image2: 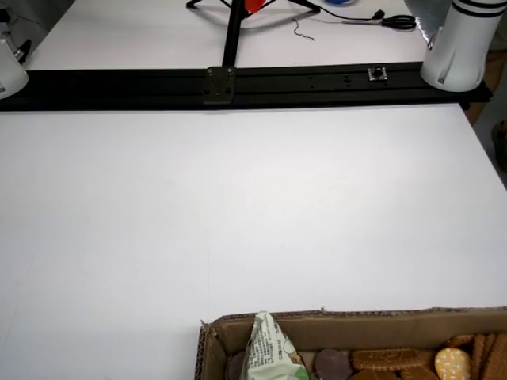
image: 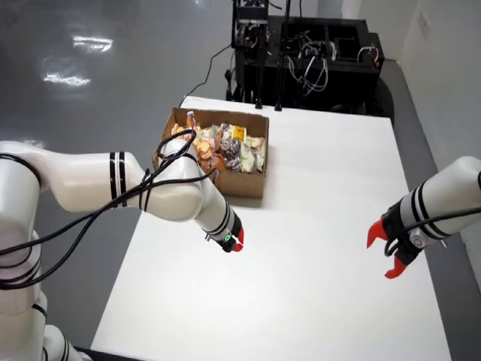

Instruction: Grasp a snack and put it in the bin.

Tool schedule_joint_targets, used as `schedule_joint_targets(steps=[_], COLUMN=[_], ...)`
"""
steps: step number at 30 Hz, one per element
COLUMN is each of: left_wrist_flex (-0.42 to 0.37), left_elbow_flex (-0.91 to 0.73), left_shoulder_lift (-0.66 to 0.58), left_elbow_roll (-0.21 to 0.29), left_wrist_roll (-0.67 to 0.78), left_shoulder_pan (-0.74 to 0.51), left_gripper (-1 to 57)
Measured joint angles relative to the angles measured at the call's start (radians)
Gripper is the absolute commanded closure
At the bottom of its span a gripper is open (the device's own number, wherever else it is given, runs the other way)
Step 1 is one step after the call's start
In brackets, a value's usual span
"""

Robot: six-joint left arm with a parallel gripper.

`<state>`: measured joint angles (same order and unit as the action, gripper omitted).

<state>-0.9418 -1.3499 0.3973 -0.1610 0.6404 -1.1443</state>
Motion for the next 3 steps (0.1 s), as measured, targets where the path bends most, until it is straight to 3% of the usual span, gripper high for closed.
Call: schedule_joint_targets(steps=[3], left_wrist_flex=[0.0], left_elbow_flex=[0.0], left_shoulder_lift=[0.0], left_elbow_roll=[0.0], left_wrist_roll=[0.0], left_shoulder_pan=[0.0], left_gripper=[56.0])
